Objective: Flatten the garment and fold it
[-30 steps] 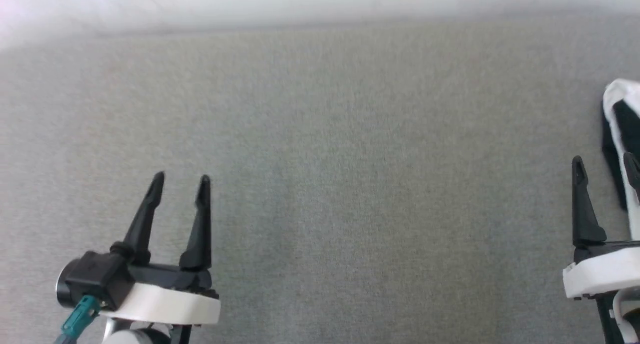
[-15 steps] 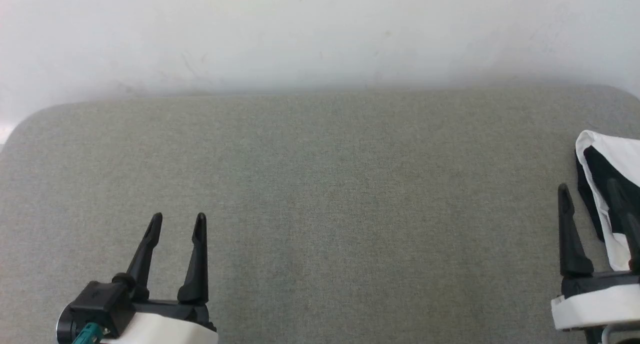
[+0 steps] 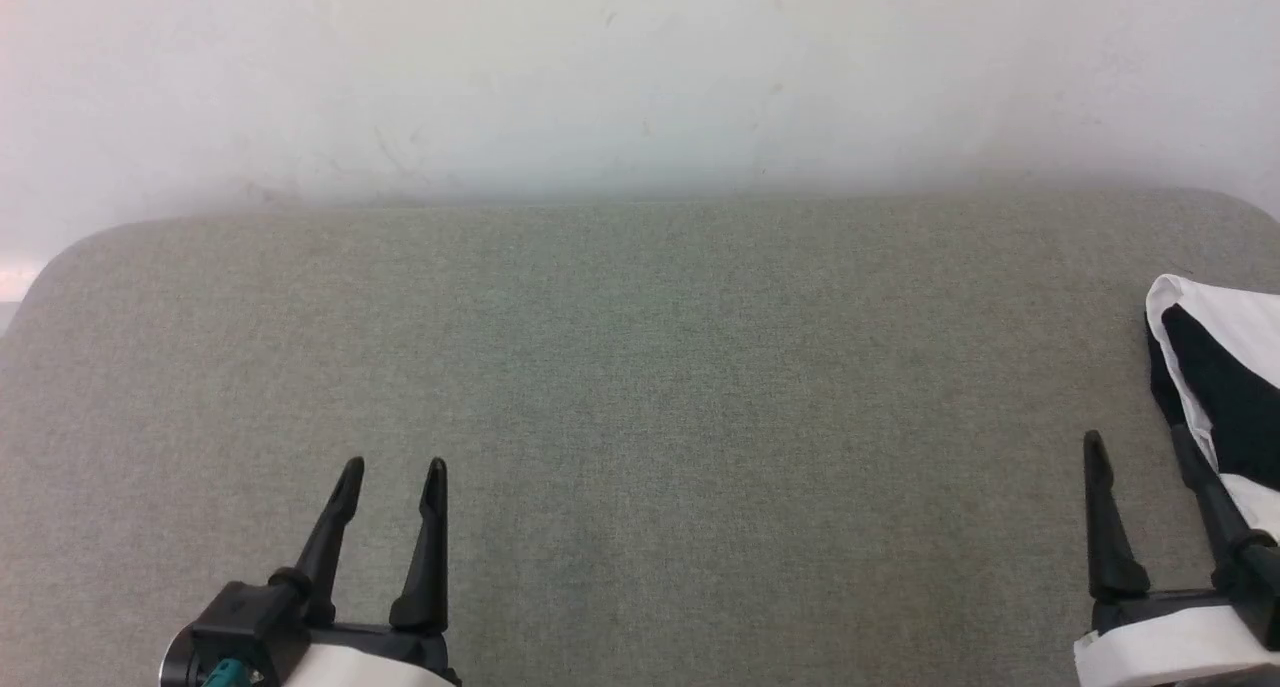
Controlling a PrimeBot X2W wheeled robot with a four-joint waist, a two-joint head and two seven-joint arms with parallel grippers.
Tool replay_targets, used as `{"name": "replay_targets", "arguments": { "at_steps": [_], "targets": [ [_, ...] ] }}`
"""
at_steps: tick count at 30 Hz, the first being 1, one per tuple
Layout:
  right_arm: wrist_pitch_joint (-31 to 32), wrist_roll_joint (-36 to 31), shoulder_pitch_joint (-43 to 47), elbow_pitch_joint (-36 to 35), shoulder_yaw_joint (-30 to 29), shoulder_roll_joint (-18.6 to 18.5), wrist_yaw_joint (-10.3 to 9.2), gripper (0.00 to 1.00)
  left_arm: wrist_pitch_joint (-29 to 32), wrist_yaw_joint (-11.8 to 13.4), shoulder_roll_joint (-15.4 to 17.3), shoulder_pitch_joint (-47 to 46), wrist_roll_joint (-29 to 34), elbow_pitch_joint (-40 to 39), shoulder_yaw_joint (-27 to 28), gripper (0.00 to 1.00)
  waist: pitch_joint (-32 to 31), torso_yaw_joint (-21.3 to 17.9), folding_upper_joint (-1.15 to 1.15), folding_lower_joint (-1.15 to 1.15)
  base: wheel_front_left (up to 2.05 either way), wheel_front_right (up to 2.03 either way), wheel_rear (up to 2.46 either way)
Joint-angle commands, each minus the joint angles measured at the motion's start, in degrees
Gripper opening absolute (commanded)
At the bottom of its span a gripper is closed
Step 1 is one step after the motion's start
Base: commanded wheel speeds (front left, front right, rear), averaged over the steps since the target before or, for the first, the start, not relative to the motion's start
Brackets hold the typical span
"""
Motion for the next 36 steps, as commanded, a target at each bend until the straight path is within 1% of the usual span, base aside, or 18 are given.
{"name": "replay_targets", "arguments": {
  "at_steps": [1,12,13,19,36],
  "targets": [
    [-0.7,0.2,-0.6,0.8,0.2,0.2,-0.06,1.00,-0.4,-0.5,-0.6,0.0,0.6,0.5,0.2,1.00,0.0,0.0,0.00,0.00,0.00,0.00,0.00],
    [-1.2,0.2,-1.6,2.1,0.0,0.2,-0.06,1.00,-0.5,-2.6,-2.3,-0.2,2.6,1.4,2.1,1.00,1.4,0.1,0.00,0.00,0.00,0.00,0.00],
    [-0.9,0.1,-1.0,2.0,0.1,0.0,0.00,0.00,-0.2,-2.3,-2.1,0.0,2.2,1.2,1.9,0.00,1.3,0.1,0.00,0.00,0.00,0.00,0.00],
    [-0.7,0.0,-1.0,2.0,0.1,0.0,0.00,0.00,-0.1,-2.3,-2.1,0.0,2.3,1.2,2.0,0.00,1.3,0.1,0.00,0.01,0.00,0.00,0.00],
    [0.7,-0.2,-1.9,2.6,1.3,0.0,-0.01,0.00,1.9,-3.7,-4.4,-0.9,5.8,2.5,4.3,0.00,1.0,-0.3,0.00,0.01,0.00,0.00,0.00]
  ]
}}
